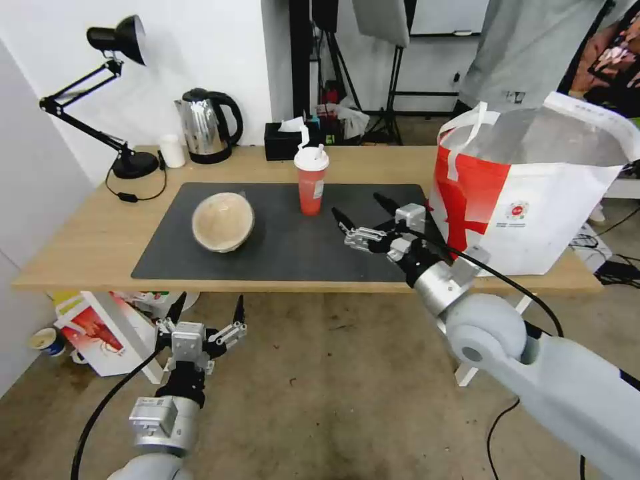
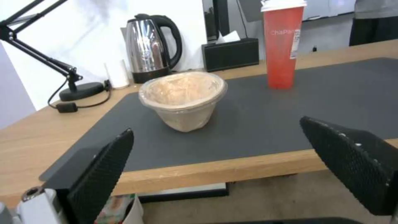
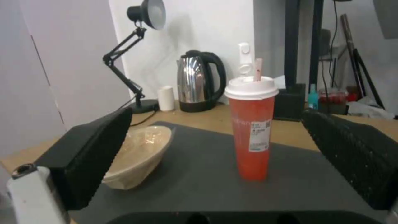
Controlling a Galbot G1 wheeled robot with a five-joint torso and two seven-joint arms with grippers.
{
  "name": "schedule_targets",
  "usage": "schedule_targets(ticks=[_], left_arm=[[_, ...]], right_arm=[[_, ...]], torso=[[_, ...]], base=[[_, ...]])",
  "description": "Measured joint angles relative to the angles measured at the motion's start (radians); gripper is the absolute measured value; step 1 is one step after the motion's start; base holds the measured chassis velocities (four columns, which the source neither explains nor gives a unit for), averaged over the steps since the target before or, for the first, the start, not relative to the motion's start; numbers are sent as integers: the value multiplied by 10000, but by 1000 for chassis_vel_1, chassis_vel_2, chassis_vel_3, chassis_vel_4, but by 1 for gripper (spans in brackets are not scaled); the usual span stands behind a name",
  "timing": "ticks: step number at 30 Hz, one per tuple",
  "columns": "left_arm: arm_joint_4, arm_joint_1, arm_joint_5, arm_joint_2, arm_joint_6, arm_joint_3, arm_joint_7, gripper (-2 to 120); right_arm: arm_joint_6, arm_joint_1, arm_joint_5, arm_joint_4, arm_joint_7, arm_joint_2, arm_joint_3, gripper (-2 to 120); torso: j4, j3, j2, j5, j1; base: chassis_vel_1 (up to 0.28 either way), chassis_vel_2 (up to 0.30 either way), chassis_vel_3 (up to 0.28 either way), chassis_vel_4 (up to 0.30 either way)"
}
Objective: Pick up the trash from the table and place it into the takeout bag.
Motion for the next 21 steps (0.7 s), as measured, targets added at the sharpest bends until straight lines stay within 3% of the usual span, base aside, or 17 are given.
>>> schedule_targets(ticks=[21], left_arm=[[0, -1, 0, 0, 0, 0, 0, 100]], right_arm=[[-41, 1246, 45, -1206, 32, 688, -969, 100]], torso=[[0, -1, 0, 1, -1]], base=[[0, 0, 0, 0]])
